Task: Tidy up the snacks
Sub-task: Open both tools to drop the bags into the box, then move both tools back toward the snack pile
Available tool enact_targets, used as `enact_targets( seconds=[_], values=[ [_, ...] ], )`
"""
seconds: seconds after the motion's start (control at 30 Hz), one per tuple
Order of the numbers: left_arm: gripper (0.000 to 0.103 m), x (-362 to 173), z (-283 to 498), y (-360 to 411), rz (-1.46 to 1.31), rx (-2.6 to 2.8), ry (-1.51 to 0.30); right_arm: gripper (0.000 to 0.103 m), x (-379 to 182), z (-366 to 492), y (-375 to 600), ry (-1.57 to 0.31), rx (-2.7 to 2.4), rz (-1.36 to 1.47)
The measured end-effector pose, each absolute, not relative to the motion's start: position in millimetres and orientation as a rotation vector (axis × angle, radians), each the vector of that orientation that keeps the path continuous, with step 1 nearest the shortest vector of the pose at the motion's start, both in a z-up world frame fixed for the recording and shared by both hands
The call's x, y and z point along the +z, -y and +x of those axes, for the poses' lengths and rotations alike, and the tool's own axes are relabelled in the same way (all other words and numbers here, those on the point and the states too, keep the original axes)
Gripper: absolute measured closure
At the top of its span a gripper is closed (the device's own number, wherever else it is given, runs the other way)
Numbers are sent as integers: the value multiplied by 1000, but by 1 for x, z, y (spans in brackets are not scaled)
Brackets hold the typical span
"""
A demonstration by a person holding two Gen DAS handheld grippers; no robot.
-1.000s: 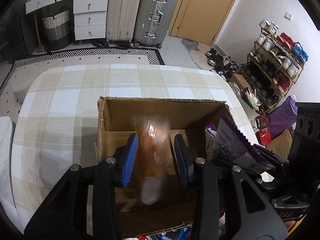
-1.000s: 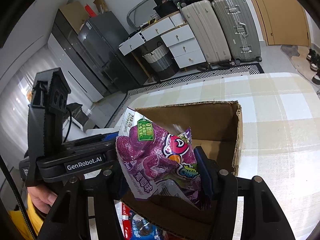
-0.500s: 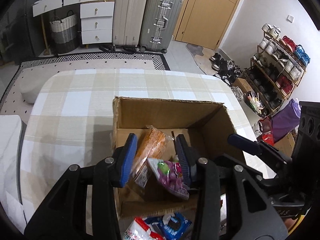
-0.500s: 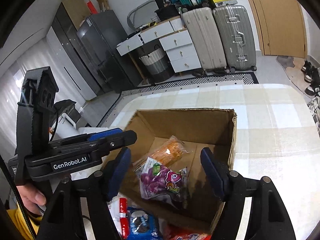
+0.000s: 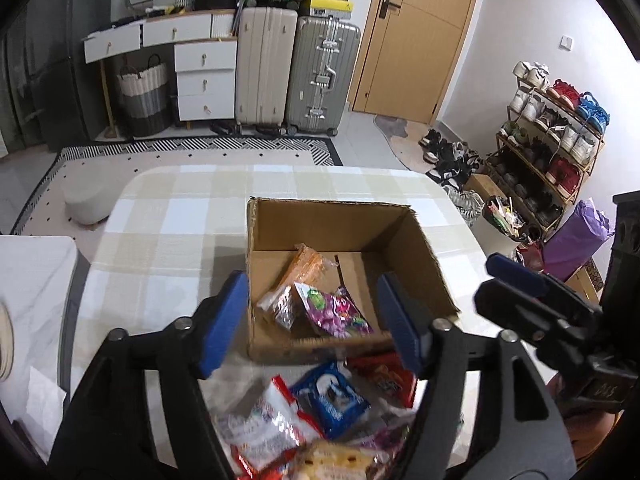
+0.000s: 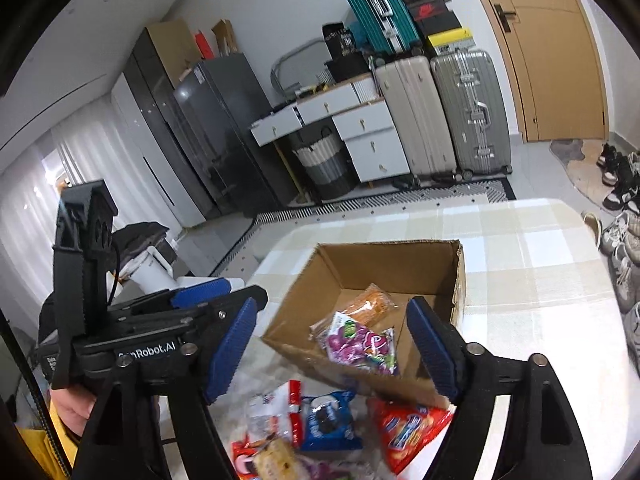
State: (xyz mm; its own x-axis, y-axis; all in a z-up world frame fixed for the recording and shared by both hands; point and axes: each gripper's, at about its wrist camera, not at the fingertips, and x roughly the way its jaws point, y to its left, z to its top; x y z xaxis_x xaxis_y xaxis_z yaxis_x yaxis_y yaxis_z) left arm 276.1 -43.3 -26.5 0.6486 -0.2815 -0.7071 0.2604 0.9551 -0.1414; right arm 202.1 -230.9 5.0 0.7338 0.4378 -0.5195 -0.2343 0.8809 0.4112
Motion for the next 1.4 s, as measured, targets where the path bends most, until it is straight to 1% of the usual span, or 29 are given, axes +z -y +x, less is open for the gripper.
enact_targets(
  seconds=[0.07, 0.1, 0.2, 0.3, 0.33, 0.53, 0.6, 0.67, 0.8, 1.07, 1.2, 1.4],
  values=[
    [25, -17, 261, 40, -35, -303, -789, 20, 14, 182, 228, -622, 381, 324],
    [25, -13, 251, 37, -41, -302, -778, 18, 18, 176, 227, -612, 380, 321],
    [24, -3, 222, 30, -45, -294, -763, 10, 27, 149, 222, -581, 380, 311],
    [23, 7, 192, 20, -50, -276, -747, 7, 34, 122, 215, -552, 382, 291],
    [22, 10, 181, 16, -50, -265, -740, 5, 36, 113, 214, -540, 382, 287],
    [14, 26, 126, -2, -42, -226, -716, 1, 43, 67, 208, -486, 389, 276],
    [11, 30, 107, -10, -42, -203, -694, 1, 46, 51, 206, -468, 389, 268],
    [1, 36, 88, -20, -54, -157, -648, 1, 48, 36, 203, -449, 383, 256],
    [1, 44, 55, -37, -62, -115, -570, 1, 50, 15, 199, -409, 366, 216],
    [1, 38, 17, -55, -47, -178, -548, 1, 36, -7, 199, -380, 300, 158],
    [1, 21, 12, -51, -28, -224, -557, 1, 21, -5, 207, -420, 265, 166],
    [1, -13, 21, -41, -12, -292, -596, 1, -18, 2, 224, -536, 293, 223]
  ],
)
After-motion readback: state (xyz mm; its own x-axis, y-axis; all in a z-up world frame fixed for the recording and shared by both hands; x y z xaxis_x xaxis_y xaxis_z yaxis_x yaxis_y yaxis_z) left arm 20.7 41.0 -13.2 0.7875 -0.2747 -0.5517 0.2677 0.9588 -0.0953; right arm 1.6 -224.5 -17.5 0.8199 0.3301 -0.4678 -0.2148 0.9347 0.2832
